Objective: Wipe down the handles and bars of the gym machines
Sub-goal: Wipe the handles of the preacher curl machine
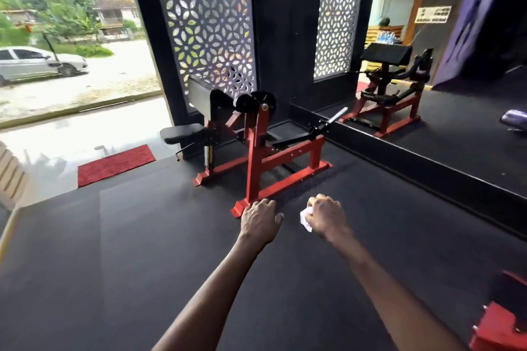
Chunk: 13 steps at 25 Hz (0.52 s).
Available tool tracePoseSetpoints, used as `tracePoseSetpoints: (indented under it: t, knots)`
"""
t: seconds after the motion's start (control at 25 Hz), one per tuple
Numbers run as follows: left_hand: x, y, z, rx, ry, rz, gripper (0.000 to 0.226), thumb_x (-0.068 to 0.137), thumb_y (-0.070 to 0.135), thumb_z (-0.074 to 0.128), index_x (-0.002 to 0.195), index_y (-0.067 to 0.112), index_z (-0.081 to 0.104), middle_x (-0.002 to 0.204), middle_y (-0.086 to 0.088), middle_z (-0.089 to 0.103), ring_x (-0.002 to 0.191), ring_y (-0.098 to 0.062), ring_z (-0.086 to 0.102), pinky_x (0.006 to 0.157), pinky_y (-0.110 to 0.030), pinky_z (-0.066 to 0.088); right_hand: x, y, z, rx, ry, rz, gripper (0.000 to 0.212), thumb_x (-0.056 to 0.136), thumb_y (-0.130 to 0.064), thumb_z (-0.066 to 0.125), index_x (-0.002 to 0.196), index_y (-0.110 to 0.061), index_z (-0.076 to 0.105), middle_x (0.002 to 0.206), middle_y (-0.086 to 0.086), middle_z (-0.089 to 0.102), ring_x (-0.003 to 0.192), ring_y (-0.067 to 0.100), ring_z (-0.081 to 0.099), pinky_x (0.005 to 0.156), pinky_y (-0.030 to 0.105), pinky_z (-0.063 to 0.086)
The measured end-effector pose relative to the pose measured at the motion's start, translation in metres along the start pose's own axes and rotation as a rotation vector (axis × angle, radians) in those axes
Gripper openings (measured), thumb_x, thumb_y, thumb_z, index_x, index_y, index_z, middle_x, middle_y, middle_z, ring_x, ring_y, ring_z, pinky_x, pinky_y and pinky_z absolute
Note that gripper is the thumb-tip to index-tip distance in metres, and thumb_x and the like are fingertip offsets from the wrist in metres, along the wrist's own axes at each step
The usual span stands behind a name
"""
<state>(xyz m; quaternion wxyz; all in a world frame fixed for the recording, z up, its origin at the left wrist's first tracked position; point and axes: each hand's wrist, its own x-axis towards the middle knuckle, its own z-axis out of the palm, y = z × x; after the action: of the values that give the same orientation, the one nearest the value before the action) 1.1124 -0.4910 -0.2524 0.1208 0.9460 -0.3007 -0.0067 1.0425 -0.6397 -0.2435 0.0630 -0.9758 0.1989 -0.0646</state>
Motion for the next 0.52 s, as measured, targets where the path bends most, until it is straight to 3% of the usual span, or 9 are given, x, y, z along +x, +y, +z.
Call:
tracePoseSetpoints:
  t: [0.28,0.52]
  knots:
    - [0.258,-0.011,0.008,0.019,0.01,0.159,0.036,0.095,0.039,0.048,0.12,0.014,0.059,0.125,-0.004,0.059,0.117,-0.026,0.054,0.095,-0.039,0.041,0.218,0.047,0.013,0.037,0.046,0.185,0.031,0.087,-0.018,0.046,0.113,-0.009,0.061,0.118,0.01,0.058,0.112,0.027,0.052,0.094,0.036,0.036]
    - [0.45,0.025,0.011,-0.028,-0.023,0.293,0.037,0.095,0.037,0.049,0.124,0.014,0.057,0.126,-0.004,0.059,0.118,-0.027,0.055,0.092,-0.04,0.042,0.382,0.111,0.002,0.045,0.125,0.32,0.029,0.086,-0.017,0.047,0.108,-0.008,0.063,0.112,0.009,0.059,0.107,0.027,0.053,0.091,0.036,0.037]
